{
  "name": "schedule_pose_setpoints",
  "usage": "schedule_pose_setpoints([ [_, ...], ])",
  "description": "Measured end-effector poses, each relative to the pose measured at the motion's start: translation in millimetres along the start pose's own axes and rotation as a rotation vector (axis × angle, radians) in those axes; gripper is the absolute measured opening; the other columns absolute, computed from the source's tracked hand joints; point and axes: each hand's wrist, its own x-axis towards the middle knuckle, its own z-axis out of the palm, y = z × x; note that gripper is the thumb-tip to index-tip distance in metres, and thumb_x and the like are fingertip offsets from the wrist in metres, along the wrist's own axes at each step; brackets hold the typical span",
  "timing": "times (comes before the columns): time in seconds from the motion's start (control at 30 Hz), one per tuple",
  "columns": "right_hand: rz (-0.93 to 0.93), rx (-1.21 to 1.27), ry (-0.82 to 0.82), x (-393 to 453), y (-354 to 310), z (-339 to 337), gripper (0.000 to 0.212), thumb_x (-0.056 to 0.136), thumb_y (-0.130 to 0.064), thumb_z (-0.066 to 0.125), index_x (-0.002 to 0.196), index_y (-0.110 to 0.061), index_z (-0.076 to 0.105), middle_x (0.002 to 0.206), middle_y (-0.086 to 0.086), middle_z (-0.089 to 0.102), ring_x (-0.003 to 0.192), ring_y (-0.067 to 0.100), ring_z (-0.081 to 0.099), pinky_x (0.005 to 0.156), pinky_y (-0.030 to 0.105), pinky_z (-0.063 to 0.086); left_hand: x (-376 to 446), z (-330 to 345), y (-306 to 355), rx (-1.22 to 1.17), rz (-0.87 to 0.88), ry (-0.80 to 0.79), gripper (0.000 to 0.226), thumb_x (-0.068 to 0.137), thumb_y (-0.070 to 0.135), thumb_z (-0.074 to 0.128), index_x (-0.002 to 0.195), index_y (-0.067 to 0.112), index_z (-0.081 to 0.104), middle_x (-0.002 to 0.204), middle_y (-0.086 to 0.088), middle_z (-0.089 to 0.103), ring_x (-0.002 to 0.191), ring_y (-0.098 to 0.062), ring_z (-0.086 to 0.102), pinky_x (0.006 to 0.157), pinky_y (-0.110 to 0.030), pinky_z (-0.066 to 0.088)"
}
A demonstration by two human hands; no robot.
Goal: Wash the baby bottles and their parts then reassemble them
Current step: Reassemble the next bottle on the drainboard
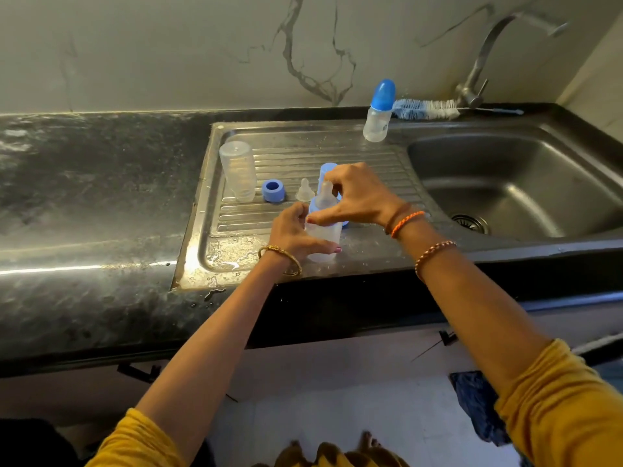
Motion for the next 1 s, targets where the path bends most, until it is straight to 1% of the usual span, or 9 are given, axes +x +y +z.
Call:
schedule_pose_setpoints([
  [0.13,0.124,-0.234,0.233,-4,-2,19,0.055,0.07,-0.059,0.068,0.069,-0.009,0.048,0.067,0.004,0.046,0.06,0.017,0.043,0.046,0.019,0.023,-1,6,3,-0.005,-0.001,0.099,0.048,0.044,0.022,0.091,0.07,0.015,0.052,0.067,0.01,0.048,0.062,-0.009,0.046,0.052,-0.009,0.037],
  [0.23,0.023,-0.162,0.213,-9,4,16,0.056,0.065,-0.061,0.071,0.072,-0.009,0.05,0.069,0.005,0.05,0.059,0.019,0.045,0.049,0.023,0.026,2,-1,4,-0.052,0.029,-0.003,0.051,0.039,0.024,0.09,0.075,0.011,0.056,0.067,0.009,0.051,0.062,-0.009,0.049,0.055,-0.007,0.038],
  [0.3,-0.168,-0.152,0.197,-10,8,3,0.055,0.066,-0.06,0.071,0.078,-0.008,0.057,0.067,0.006,0.056,0.054,0.019,0.045,0.048,0.021,0.025,1,-13,12,-0.206,0.105,-0.146,0.059,0.031,0.03,0.084,0.081,0.009,0.061,0.07,0.006,0.059,0.065,-0.007,0.056,0.063,-0.017,0.047],
  [0.43,-0.427,-0.31,0.34,-10,8,3,0.055,0.07,-0.065,0.047,0.061,-0.012,0.056,0.044,0.002,0.046,0.038,0.014,0.029,0.044,0.011,0.016,0,-17,23,-0.26,0.169,-0.322,0.05,0.029,0.025,0.082,0.073,0.014,0.061,0.061,0.014,0.062,0.061,0.002,0.059,0.062,-0.016,0.049],
  [0.6,-0.213,-0.415,0.543,-13,11,12,0.058,0.074,-0.068,0.032,0.046,-0.017,0.026,0.041,-0.003,0.018,0.034,0.015,0.017,0.045,0.014,0.003,-6,2,21,-0.264,0.02,0.033,0.053,0.04,-0.006,0.088,0.063,0.02,0.048,0.063,0.009,0.05,0.05,0.005,0.047,0.051,-0.006,0.036],
  [0.7,0.046,-0.333,0.486,-15,11,26,0.058,0.065,-0.072,0.027,0.053,-0.016,0.037,0.045,0.002,0.033,0.041,0.019,0.033,0.048,0.023,0.019,-8,12,23,-0.186,0.035,0.213,0.057,0.032,0.014,0.09,0.063,0.025,0.044,0.065,0.011,0.049,0.056,-0.001,0.043,0.051,-0.008,0.035],
  [0.83,0.41,-0.262,0.403,-15,0,31,0.064,0.065,-0.074,0.025,0.072,-0.016,0.051,0.068,0.006,0.055,0.069,0.026,0.057,0.056,0.026,0.026,-10,24,22,-0.112,0.068,0.383,0.063,0.024,0.054,0.057,0.076,0.02,0.049,0.079,0.003,0.053,0.074,-0.014,0.047,0.063,-0.02,0.031],
  [0.9,0.506,-0.221,0.371,-14,-5,32,0.062,0.077,-0.071,0.039,0.082,-0.013,0.06,0.086,0.012,0.066,0.087,0.031,0.061,0.063,0.028,0.028,-10,23,21,-0.084,0.083,0.396,0.068,0.026,0.057,0.052,0.079,0.015,0.052,0.08,0.003,0.05,0.076,-0.015,0.045,0.063,-0.021,0.027],
  [1.0,0.493,-0.211,0.32,-11,-3,29,0.059,0.08,-0.069,0.044,0.08,-0.012,0.059,0.087,0.011,0.066,0.084,0.028,0.061,0.064,0.03,0.032,-5,17,18,-0.038,0.111,0.349,0.073,0.028,0.06,0.055,0.082,0.011,0.056,0.081,0.002,0.052,0.075,-0.016,0.048,0.064,-0.024,0.032],
])
